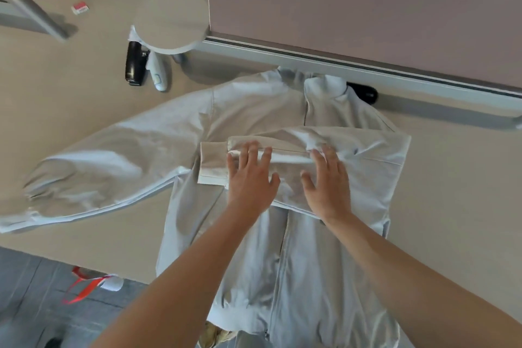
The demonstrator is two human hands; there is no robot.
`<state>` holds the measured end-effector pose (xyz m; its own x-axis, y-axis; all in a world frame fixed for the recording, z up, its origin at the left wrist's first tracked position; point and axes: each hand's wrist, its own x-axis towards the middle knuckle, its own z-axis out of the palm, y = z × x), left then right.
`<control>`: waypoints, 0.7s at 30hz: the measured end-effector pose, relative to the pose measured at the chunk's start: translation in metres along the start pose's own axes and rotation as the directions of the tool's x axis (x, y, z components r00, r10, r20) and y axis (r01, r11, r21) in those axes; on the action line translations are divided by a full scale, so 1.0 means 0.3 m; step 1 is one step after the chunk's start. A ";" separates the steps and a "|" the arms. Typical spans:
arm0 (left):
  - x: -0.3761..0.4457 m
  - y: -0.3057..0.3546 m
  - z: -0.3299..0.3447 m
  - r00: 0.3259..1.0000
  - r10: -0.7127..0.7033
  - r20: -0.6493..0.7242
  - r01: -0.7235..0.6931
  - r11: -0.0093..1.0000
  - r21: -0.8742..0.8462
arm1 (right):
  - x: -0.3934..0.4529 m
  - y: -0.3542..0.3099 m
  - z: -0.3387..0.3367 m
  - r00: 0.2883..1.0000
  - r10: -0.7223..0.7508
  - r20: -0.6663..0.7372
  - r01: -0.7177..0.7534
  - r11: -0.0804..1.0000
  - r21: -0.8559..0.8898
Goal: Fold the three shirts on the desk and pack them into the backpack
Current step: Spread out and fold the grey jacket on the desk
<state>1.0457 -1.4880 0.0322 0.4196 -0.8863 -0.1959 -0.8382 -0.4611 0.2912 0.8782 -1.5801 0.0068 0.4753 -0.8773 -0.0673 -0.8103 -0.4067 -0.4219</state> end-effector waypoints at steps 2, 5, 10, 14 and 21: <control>0.032 -0.010 0.068 1.000 -0.014 -0.014 0.015 0.998 0.064 | 0.021 0.024 0.043 0.999 -0.039 0.000 0.039 0.995 -0.088; 0.046 -0.077 0.153 0.998 -0.066 -0.009 0.067 0.981 0.184 | 0.031 0.040 0.110 0.997 -0.074 0.004 0.073 0.984 -0.163; 0.054 -0.107 0.212 0.997 -0.065 -0.033 0.072 0.966 0.249 | 0.026 0.045 0.167 0.997 -0.081 -0.007 0.077 0.966 -0.247; 0.046 -0.103 0.197 0.993 -0.049 -0.112 0.076 0.963 0.257 | 0.079 0.039 0.128 0.988 -0.155 -0.025 0.141 0.949 -0.282; 0.074 -0.122 0.230 0.989 -0.122 -0.086 0.143 0.938 0.316 | 0.145 0.066 0.167 0.984 -0.178 -0.002 0.171 0.947 -0.273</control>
<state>1.0616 -1.4881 -0.0475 0.5468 -0.8239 -0.1488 -0.8363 -0.5458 -0.0512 0.8997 -1.6135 -0.0498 0.6112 -0.7914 0.0105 -0.7796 -0.6043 -0.1646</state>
